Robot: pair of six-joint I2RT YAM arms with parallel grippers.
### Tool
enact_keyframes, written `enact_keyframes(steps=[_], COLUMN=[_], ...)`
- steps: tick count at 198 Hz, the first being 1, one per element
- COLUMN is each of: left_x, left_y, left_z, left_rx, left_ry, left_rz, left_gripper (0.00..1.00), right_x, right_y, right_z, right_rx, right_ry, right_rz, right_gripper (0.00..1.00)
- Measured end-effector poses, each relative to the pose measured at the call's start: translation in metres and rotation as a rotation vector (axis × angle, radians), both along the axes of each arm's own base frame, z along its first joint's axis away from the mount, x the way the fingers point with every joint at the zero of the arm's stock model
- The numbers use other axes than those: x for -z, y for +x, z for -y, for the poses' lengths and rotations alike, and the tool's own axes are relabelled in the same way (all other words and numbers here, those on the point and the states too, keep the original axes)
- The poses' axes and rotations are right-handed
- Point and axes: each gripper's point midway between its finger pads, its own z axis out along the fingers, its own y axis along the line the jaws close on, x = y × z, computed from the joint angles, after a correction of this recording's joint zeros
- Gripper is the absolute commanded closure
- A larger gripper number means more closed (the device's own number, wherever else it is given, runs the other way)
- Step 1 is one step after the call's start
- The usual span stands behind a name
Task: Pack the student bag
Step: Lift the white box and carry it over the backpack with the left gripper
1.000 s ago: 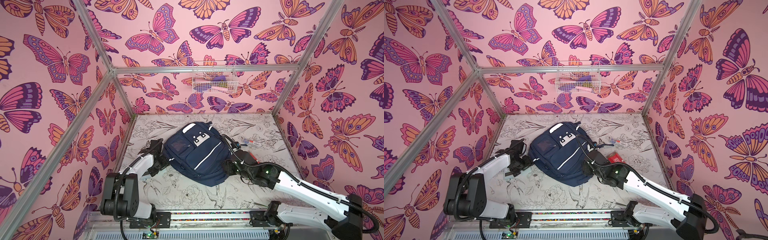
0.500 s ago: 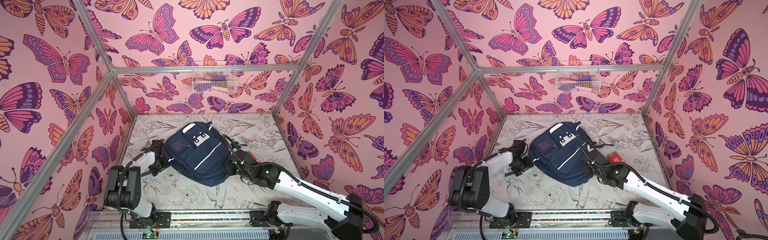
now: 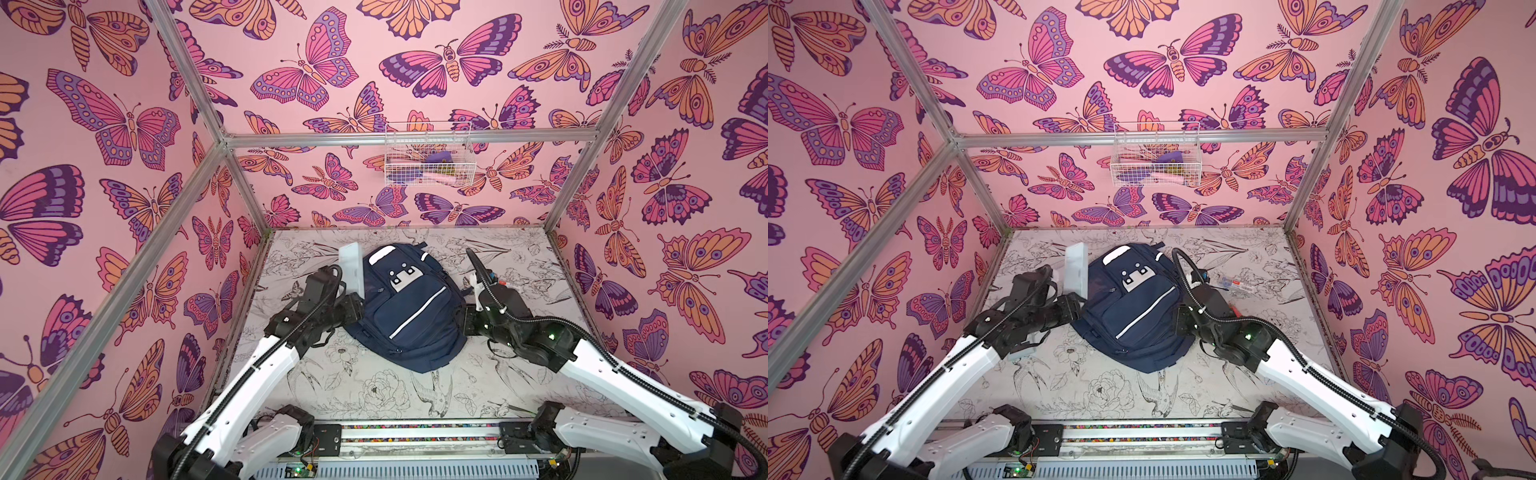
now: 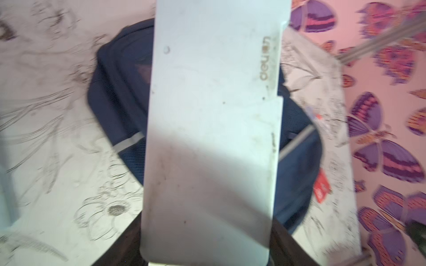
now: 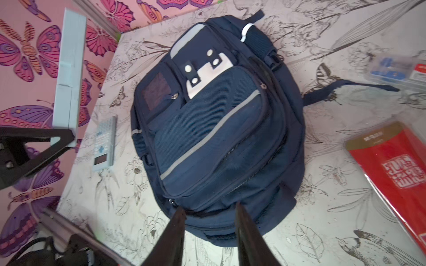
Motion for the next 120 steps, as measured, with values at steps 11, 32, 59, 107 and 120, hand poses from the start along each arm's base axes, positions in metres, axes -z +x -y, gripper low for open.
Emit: enact_keyframes(steps=[11,32,59,107,120], left_x=[-0.012,-0.020,-0.014,0.004,0.006], left_y=[-0.007,-0.020,-0.035,-0.051,-0.053], left_z=[0.019,0.052,0.085,0.109,0.112], left_rx=[0.070,0.188,0.307,0.396,0.404], left_ry=[-0.025,-0.041,0.000,0.102,0.121], left_rz=[0.046,0.095,0.120,0.135,0.143], left_gripper=[0.94,0.97,1.00,1.00,1.00], right_x=[-0.011,-0.032,-0.059,-0.069,-0.064], right_y=[0.002,0.007,0.015,0.025,0.030], right_z=[-0.012,-0.029,-0.045,-0.051,-0.049], right_rx=[-0.023,-0.056,-0.085,-0.065,-0.038], right_ry=[0.050,0.122,0.180,0.186,0.173], right_rz=[0.004,0.028,0.061,0.054,0.036], right_gripper=[0.49,0.46,0.40,0.33,0.33])
